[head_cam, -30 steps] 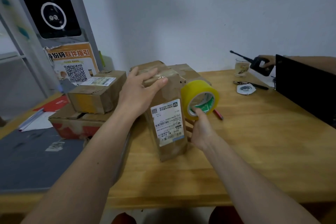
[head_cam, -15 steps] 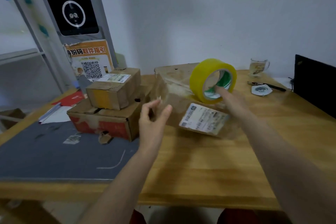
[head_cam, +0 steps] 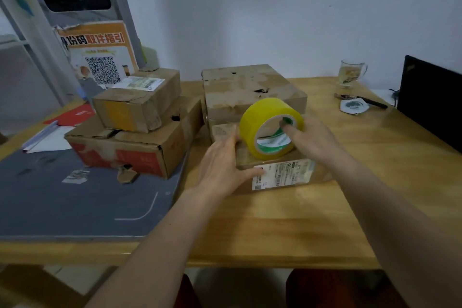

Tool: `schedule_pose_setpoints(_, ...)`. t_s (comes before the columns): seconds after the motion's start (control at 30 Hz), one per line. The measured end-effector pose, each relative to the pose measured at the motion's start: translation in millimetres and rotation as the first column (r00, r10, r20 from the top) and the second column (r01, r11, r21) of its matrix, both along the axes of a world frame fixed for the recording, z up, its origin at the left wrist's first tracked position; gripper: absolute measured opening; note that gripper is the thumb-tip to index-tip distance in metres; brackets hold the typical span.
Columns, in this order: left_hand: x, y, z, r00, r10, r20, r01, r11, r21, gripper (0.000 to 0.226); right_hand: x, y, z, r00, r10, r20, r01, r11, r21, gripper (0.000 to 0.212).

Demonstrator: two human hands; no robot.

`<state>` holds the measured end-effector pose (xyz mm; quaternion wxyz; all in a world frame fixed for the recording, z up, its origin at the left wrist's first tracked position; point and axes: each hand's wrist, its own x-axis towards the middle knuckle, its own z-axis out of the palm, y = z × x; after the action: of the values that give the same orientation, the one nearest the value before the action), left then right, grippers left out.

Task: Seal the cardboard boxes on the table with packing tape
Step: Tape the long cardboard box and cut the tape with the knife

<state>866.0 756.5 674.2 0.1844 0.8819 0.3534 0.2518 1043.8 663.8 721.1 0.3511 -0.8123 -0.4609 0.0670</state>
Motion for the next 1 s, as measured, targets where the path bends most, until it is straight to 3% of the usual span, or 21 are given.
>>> schedule_pose_setpoints(0.07, 1, 1, -2, 0.998, 0.007, -0.059, -0.006, 1.0, 0.024, 0.118, 16, -6, 5, 0.999, -0.05, -0.013, 0.051, 0.996, 0.079, 0.039)
schedule_pose_setpoints(0.2, 4, 2, -6, 0.996, 0.018, -0.085, -0.012, 0.998, 0.062, 0.119, 48, -10, 13, 0.991, -0.126, 0.041, 0.117, 0.976, 0.184, 0.023)
schedule_pose_setpoints(0.33, 3, -1, -6, 0.993, 0.024, -0.119, -0.014, 0.996, 0.09, 0.116, 46, -2, -3, 0.973, -0.156, -0.167, 0.202, 0.931, 0.303, 0.005)
schedule_pose_setpoints(0.4, 5, -4, -4, 0.991, 0.044, -0.126, -0.031, 0.994, 0.106, 0.111, 45, -3, -9, 0.95, -0.161, -0.268, 0.242, 0.92, 0.307, 0.021)
schedule_pose_setpoints(0.47, 12, -8, -1, 0.986, 0.087, -0.139, -0.063, 0.984, 0.165, 0.11, 46, -3, -11, 0.945, -0.151, -0.289, 0.238, 0.926, 0.294, 0.022)
schedule_pose_setpoints(0.67, 22, -16, -2, 0.96, 0.162, -0.229, -0.08, 0.94, 0.331, 0.112, 68, -9, 4, 0.988, -0.141, -0.058, 0.151, 0.958, 0.243, 0.007)
schedule_pose_setpoints(0.8, 22, -15, -3, 0.955, 0.168, -0.246, -0.081, 0.941, 0.329, 0.109, 87, -19, 10, 0.972, -0.233, 0.025, 0.214, 0.928, 0.304, 0.027)
schedule_pose_setpoints(0.87, 20, -17, -4, 0.956, 0.15, -0.253, -0.064, 0.946, 0.318, 0.102, 85, -19, 4, 0.967, -0.247, -0.068, 0.255, 0.908, 0.332, 0.013)
schedule_pose_setpoints(1.0, 21, -16, 2, 0.948, 0.112, -0.297, -0.024, 0.958, 0.285, 0.084, 80, -21, -11, 0.92, -0.239, -0.311, 0.344, 0.874, 0.343, 0.016)
